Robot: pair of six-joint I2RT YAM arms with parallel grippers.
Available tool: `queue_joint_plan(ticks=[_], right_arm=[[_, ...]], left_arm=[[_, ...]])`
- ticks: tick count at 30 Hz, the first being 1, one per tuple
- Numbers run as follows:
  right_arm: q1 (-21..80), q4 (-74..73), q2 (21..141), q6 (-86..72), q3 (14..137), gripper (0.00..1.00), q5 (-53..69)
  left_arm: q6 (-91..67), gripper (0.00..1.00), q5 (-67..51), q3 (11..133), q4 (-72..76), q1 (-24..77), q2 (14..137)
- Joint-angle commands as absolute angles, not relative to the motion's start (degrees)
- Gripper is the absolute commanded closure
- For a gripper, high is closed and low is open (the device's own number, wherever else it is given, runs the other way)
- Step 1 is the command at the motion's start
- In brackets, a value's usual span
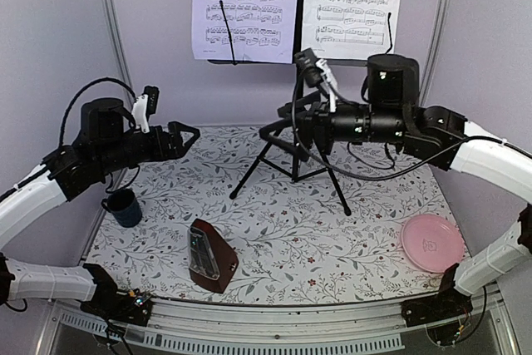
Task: Set up the instrument practice props
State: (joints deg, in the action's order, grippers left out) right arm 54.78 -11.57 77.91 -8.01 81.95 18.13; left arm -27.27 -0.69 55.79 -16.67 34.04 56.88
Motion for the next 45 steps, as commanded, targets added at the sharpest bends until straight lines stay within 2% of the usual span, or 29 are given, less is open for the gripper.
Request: queue_joint_plan(ticks=[1, 11, 19, 23, 31, 37, 45], right_arm=[[61.2, -10.0, 83.0, -8.3, 79.6, 0.01, 14.9], [68.7, -6.3, 97.3, -10.8, 82.3, 0.01, 17.2], [71.8, -10.8, 108.7, -10.1, 91.1, 0.01, 14.7], [71.9, -10.9, 111.5, -10.6, 92.0, 0.00, 13.4], [71.8, -11.2, 114.1, -9.1, 92.2, 0.09, 13.3], [71.7, -11.8, 115.8, -6.6, 91.9, 0.13, 10.7], [71.4, -11.2, 118.3, -6.2, 91.2, 0.14, 10.7]], left_arm=[[-29.7, 0.02, -2.0, 53.2, -16.5, 33.1, 55.2], [-29.0, 0.02, -3.4, 50.6, -15.8, 32.3, 51.7], [-28.8, 0.02, -3.7, 50.1, -15.2, 32.0, 51.7], [-28.6, 0.03, -4.0, 50.1, -14.8, 32.1, 51.8], [-27.7, 0.03, -4.9, 49.6, -14.5, 32.0, 52.5], [-27.6, 0.08, -6.9, 49.2, -13.5, 31.9, 53.5], [-27.2, 0.09, -7.6, 49.3, -13.5, 32.0, 54.4]])
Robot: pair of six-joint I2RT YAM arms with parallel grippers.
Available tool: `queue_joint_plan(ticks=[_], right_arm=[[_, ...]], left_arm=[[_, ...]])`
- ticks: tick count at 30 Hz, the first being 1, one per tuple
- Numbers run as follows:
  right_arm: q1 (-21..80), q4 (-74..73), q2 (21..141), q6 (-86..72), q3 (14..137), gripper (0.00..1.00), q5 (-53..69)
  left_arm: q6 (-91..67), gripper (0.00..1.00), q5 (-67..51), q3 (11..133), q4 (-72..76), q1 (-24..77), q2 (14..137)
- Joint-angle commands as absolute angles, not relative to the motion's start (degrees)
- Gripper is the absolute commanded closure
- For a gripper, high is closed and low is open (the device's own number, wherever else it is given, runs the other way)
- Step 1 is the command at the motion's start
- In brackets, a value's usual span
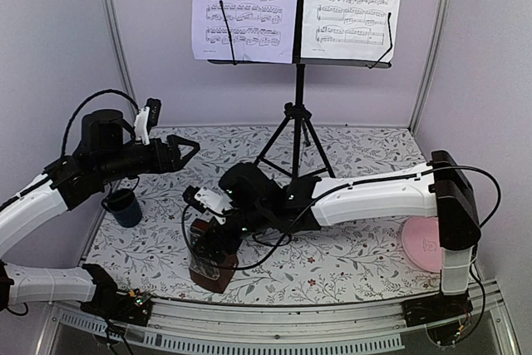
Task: Set up the instrument practice props
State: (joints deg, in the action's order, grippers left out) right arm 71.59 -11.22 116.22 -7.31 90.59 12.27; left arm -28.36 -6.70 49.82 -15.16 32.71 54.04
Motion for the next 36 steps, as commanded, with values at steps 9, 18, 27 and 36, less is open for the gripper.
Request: queue_joint_plan(ticks=[9, 18, 27, 36], right_arm=[[68.8, -9.9, 111.7, -1.9, 85.6, 0.39, 11.9], [64.6, -4.2, 97.5, 13.1, 69.9, 0.61, 27.5], [60.5, -7.5, 88.8, 27.0, 60.5, 0.70, 33.4], [57.4, -12.1, 85.3, 32.5, 61.1, 0.72, 37.2]], left_arm=[[-25.5, 0.06, -11.4, 47.7, -11.2, 32.0, 55.4], [-24.5, 0.09, -20.9, 39.2, 1.5, 32.1, 52.2], [-19.6, 0.15, -21.5, 30.7, 12.4, 40.5, 52.6], [-10.3, 0.16, -22.7, 20.3, 21.1, 47.0, 53.5]])
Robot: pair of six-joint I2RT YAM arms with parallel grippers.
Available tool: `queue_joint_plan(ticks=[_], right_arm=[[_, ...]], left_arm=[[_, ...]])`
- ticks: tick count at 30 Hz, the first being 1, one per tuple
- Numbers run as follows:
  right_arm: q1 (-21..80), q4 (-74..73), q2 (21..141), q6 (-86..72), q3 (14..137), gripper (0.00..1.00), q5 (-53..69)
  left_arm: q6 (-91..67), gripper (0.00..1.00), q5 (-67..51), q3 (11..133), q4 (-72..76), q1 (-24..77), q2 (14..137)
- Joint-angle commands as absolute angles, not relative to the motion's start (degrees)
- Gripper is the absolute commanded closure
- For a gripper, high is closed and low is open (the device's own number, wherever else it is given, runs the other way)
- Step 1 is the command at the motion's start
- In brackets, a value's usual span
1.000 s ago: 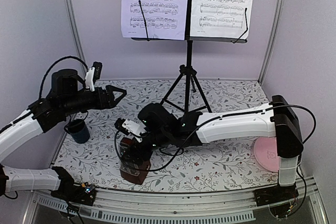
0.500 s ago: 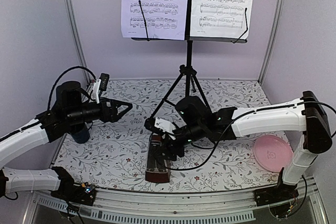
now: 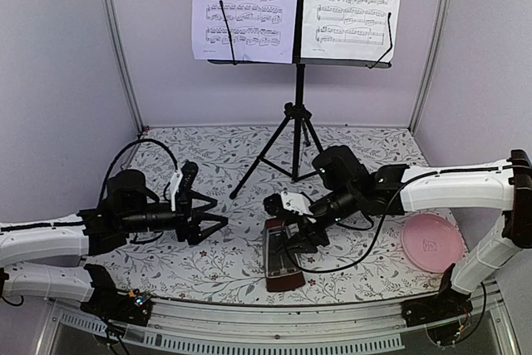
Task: Set up the instrument practice props
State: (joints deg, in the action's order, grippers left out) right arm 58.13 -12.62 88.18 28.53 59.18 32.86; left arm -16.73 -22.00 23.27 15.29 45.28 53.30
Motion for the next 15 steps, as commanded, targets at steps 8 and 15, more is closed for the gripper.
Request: queue_joint_plan(ticks=[8, 15], right_arm=[[57.1, -15.6, 86.3, 36.1, 61.7, 0.76, 37.9], [56.8, -15.7, 84.8, 38.4, 60.5, 0.78, 38.7]], left_arm=[[-2.8, 0.18, -18.1, 16.3, 26.8, 55.3, 61.0], [4.2, 0.19, -14.4, 14.1, 35.0, 61.1, 72.0]])
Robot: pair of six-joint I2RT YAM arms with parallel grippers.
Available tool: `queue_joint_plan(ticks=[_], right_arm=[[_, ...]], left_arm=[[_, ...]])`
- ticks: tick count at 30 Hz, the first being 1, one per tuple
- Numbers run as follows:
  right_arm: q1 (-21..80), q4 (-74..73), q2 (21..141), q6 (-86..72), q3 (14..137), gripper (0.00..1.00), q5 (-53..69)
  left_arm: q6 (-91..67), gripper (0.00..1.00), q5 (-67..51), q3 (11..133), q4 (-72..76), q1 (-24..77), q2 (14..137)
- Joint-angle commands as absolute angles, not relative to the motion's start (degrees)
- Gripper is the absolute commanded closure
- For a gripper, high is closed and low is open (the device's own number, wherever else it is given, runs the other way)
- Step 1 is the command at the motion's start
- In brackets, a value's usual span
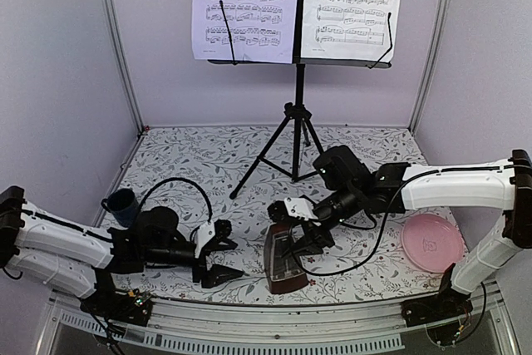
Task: Set up the instrument practice props
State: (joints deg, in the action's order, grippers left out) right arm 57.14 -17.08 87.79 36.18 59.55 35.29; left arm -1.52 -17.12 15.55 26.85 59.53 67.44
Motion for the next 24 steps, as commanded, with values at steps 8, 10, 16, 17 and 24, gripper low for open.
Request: queue_joint_plan(ticks=[8, 10, 16, 17, 24], right_arm=[[56.7, -16.2, 84.1, 40.0, 59.6, 0.80, 39.0], [56.7, -16.1, 84.0, 40.2, 59.7, 0.80, 39.0], [56.7, -16.2, 83.7, 40.6, 59.4, 0.80, 38.9], [56.7, -16.1, 83.7, 40.6, 59.3, 0.80, 38.9], [56.7, -15.7, 83.7, 40.7, 59.0, 0.80, 38.6]], left_arm=[[10.9, 0.08, -13.5, 16.3, 44.0, 61.9, 86.3], [12.2, 0.08, -13.8, 17.6, 45.6, 62.1, 89.8], [13.5, 0.10, -14.2, 20.7, 51.0, 62.3, 96.1], [13.7, 0.11, -14.5, 21.3, 51.2, 62.3, 97.0], [15.6, 0.15, -16.1, 24.9, 50.2, 62.3, 101.4]])
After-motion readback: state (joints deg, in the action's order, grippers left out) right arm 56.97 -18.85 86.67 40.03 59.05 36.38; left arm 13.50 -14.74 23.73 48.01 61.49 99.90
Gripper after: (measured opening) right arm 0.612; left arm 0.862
